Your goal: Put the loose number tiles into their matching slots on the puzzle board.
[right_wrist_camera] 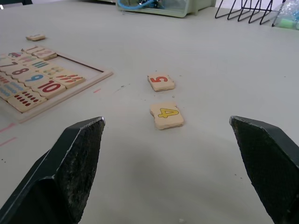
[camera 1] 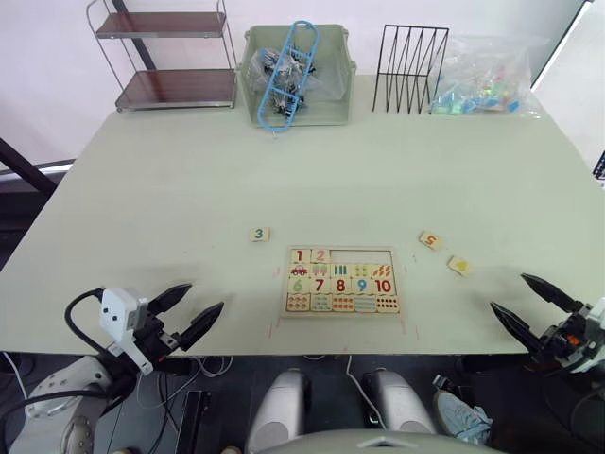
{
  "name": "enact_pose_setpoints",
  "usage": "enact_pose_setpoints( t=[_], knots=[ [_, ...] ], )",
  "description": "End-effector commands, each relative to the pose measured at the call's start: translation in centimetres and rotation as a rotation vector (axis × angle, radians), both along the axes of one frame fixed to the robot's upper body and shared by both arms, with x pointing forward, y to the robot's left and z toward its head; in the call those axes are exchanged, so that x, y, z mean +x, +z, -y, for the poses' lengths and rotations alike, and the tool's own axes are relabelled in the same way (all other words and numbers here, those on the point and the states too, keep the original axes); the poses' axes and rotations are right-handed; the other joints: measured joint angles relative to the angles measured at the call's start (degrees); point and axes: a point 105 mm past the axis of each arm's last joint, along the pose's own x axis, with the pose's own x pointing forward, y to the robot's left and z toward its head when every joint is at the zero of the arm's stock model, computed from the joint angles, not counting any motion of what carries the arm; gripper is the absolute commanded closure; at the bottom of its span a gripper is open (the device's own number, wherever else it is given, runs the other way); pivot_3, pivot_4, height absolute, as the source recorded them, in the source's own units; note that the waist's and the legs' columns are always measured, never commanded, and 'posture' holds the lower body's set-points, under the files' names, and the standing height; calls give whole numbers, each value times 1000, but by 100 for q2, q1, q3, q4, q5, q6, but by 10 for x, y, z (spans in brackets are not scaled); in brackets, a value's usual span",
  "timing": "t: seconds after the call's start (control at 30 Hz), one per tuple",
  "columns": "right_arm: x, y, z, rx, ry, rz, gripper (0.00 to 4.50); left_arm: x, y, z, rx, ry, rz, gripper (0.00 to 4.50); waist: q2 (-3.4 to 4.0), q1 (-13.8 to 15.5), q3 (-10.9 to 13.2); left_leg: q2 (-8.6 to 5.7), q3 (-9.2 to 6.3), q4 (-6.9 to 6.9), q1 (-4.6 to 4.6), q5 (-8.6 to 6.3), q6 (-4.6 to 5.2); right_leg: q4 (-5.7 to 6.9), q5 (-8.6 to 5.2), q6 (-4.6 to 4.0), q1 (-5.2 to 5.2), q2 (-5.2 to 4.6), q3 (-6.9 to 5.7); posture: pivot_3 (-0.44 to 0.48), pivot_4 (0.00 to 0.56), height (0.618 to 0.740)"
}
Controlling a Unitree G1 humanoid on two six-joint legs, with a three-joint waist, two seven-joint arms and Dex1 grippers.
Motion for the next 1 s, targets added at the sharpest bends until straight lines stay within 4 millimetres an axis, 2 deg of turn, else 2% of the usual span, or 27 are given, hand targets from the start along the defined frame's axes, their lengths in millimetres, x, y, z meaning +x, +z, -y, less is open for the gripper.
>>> enact_pose_setpoints(
  t=[0.03,1.0],
  knots=[
    [-1,6,3,-15,-21,35,0,2,7,0,12,-3,36,181,0,-1,0,0,0,0,0,0,0,0,0,0,0,0,0,0,150,739],
    [-4,0,3,-27,-23,29,0,7,3,-6,28,-19,23,181,0,-4,0,3,3,-3,2,0,0,-2,-2,1,0,3,4,0,150,739]
  ],
)
